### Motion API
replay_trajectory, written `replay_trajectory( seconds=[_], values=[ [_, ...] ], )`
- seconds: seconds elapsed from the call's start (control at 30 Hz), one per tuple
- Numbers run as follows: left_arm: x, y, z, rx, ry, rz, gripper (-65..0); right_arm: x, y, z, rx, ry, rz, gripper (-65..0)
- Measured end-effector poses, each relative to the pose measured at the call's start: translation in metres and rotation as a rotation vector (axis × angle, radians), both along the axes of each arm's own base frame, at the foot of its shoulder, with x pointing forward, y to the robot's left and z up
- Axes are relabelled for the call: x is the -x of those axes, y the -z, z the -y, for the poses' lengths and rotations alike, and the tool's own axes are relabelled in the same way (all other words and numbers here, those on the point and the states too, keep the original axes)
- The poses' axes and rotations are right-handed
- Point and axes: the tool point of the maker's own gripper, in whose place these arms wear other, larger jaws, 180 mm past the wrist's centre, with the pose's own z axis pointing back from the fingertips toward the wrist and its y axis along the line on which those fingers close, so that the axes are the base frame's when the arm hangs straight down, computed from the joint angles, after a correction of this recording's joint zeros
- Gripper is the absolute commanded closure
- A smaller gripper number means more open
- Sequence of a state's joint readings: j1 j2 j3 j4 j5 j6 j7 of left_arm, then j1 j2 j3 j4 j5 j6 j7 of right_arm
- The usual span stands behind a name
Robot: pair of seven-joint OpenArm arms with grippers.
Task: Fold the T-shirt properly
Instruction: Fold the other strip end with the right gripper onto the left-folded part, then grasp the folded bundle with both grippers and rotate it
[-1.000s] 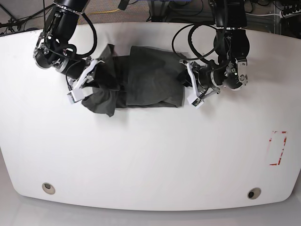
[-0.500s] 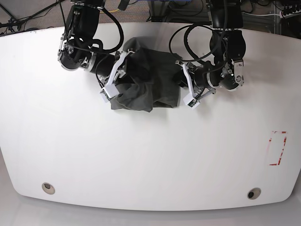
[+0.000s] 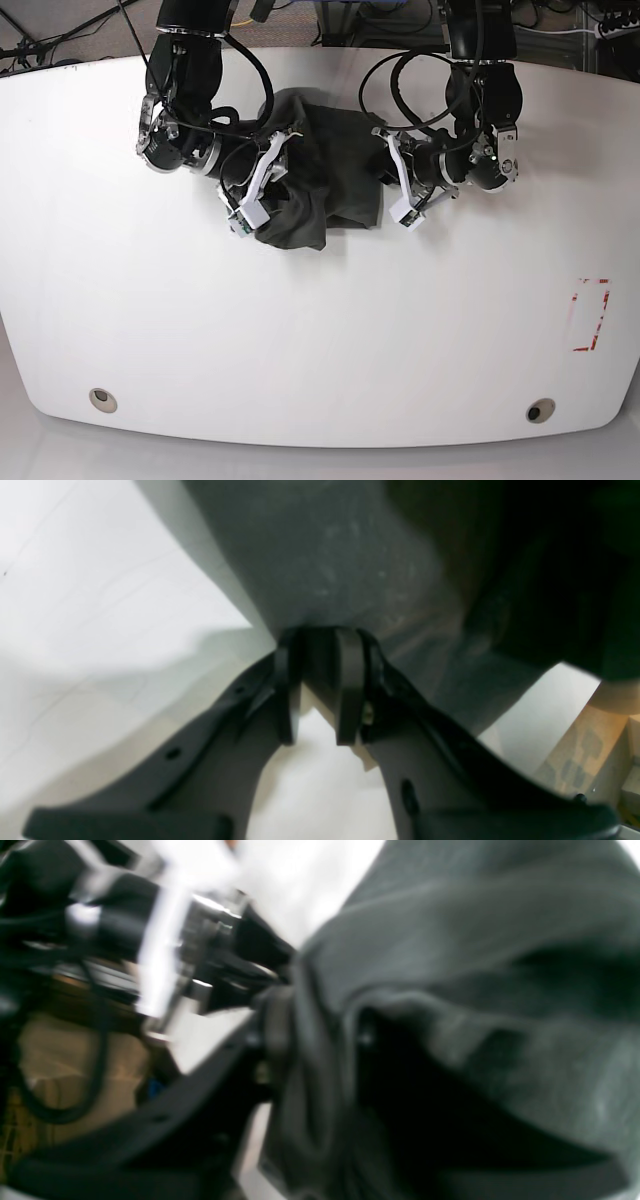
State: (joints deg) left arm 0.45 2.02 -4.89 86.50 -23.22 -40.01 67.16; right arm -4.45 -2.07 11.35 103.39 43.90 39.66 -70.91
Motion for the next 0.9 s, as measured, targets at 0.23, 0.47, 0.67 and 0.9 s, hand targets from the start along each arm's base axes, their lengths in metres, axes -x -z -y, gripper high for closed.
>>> replay_trajectory(
  seconds=[0.23,0.47,0.67,0.9],
  values=[
    [-0.001,-0.001,0.001,0.004,0.000,0.002,-10.6,-0.003,-0.003,-0.012,0.031,-0.053,0.024,-56.1],
    [-0.004,-0.005,-0.001,-0.014,0.009,0.011,-10.6,0.000,-0.004,-0.010,0.047,-0.060,0.034,-53.4],
    [-0.013,-0.027,-0.019,0.022,-0.065,0.063,-10.6,-0.004,-0.019,0.006,0.102,-0.058,0.104,-49.1],
    [-0.033,-0.065,-0.056,0.098,-0.215,0.182,-10.6,0.007,-0.006,0.019,0.145,-0.071,0.071,-40.1]
  ],
)
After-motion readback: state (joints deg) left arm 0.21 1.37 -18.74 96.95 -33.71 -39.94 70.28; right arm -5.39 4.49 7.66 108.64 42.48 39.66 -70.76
